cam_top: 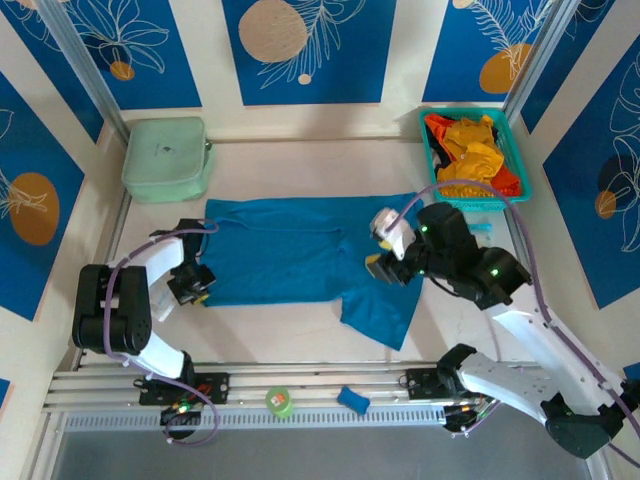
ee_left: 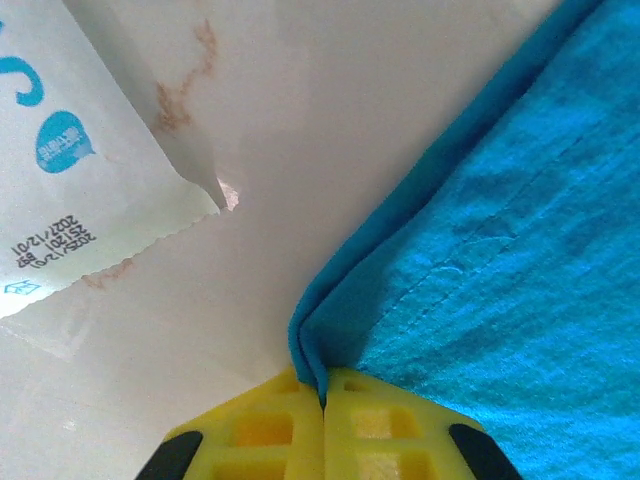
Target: Fold and stack the t-shirts
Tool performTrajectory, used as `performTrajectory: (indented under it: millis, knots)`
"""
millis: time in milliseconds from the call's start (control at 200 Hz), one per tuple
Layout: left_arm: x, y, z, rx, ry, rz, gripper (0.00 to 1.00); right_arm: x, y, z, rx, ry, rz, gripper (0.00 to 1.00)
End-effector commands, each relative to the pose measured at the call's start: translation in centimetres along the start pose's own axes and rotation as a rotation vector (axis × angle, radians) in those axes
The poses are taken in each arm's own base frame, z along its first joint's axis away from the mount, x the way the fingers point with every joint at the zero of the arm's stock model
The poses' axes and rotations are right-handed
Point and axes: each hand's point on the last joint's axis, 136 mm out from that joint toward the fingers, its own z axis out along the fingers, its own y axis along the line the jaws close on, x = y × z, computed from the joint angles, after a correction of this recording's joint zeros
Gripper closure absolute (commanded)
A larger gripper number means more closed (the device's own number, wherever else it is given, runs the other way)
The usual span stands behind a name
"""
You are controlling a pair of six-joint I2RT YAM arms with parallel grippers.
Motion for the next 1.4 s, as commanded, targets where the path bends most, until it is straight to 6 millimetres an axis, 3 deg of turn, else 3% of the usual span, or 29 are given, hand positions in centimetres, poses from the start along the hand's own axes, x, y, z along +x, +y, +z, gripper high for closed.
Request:
performTrajectory:
  millis: [0,190,410,800,1036,1331,1396]
  knots:
    - [-3.2,-5.0,1.2,0.212,-0.107,0.039,1.0,9.6,2.2,1.2,-0.072,0.363,-0.403,0.52]
    - [-3.1,-4.8,0.1,0.236,-0.145,0.048,1.0,17.5,5.6,1.9,-0.279,0.572,-0.583,0.51]
    - [-3.3,-4.5,-2.0,0.257,-0.202,0.063,1.0,21.8,8.2,4.7,-0.396,0.608,-0.686,0.52]
    - [-3.4,-4.5,-3.7,0.288,-0.253,0.079,1.0,23.3,9.6,7.2,-0.451,0.691,-0.746,0.59]
    - [-3.2,-4.6,-3.7,0.301,-0.254,0.089,1.0,24.7,8.9,8.0,-0.451,0.808,-0.77,0.66]
    - [-3.2,-4.5,-4.1,0.302,-0.266,0.102,1.0,24.4,8.3,8.6,-0.4,0.821,-0.753,0.88]
    - [-3.1,-4.4,-4.2,0.304,-0.266,0.102,1.0,24.1,8.0,8.6,-0.385,0.818,-0.76,0.99]
